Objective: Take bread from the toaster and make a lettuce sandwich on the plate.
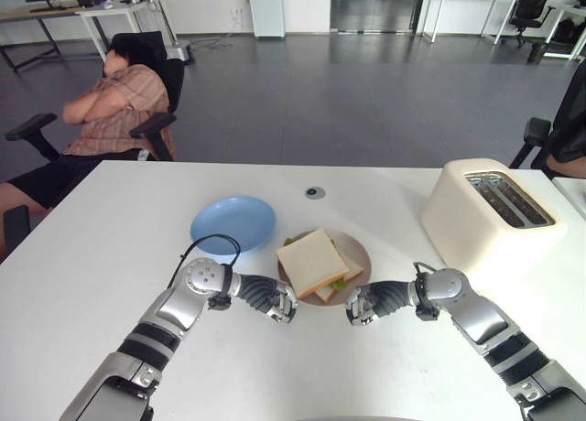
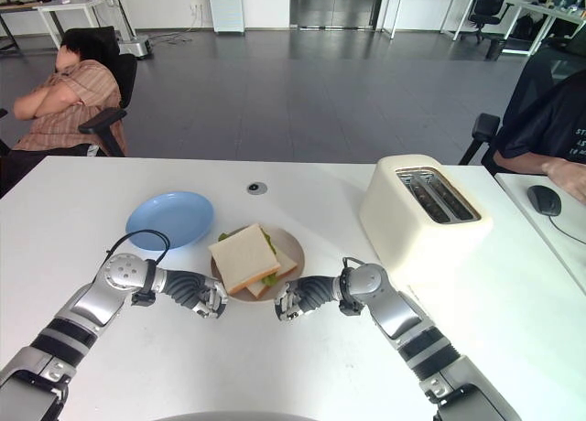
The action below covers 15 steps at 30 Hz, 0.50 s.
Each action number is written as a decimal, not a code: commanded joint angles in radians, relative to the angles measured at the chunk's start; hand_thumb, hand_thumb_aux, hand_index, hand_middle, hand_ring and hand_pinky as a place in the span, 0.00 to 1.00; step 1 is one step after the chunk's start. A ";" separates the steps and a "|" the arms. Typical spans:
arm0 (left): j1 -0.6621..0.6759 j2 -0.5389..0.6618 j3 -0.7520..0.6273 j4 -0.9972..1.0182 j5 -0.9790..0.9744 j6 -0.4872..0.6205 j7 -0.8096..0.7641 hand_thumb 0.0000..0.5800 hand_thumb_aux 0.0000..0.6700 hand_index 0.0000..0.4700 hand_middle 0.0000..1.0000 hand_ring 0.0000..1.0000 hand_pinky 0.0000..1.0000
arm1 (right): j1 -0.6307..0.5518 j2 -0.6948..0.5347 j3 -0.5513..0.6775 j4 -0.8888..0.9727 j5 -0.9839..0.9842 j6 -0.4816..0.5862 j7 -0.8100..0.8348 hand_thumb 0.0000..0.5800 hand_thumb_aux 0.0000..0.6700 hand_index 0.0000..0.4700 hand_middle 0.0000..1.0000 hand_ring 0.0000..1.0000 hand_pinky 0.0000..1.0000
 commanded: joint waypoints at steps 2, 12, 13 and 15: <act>-0.091 -0.092 -0.022 0.249 0.064 -0.056 0.064 1.00 1.00 1.00 1.00 1.00 1.00 | -0.027 0.056 0.002 0.225 -0.078 -0.004 -0.072 1.00 1.00 1.00 1.00 1.00 1.00; -0.305 -0.286 -0.004 0.703 0.117 -0.246 0.230 1.00 1.00 1.00 1.00 1.00 1.00 | -0.158 0.163 -0.043 0.514 -0.097 -0.102 -0.125 1.00 1.00 1.00 1.00 1.00 1.00; -0.313 -0.293 0.003 0.722 0.115 -0.267 0.240 1.00 1.00 1.00 1.00 1.00 1.00 | -0.156 0.163 -0.048 0.513 -0.095 -0.106 -0.123 1.00 1.00 1.00 1.00 1.00 1.00; -0.310 -0.296 0.036 0.703 0.083 -0.305 0.246 1.00 1.00 1.00 1.00 1.00 1.00 | -0.150 0.159 -0.066 0.478 -0.073 -0.101 -0.102 1.00 1.00 1.00 1.00 1.00 1.00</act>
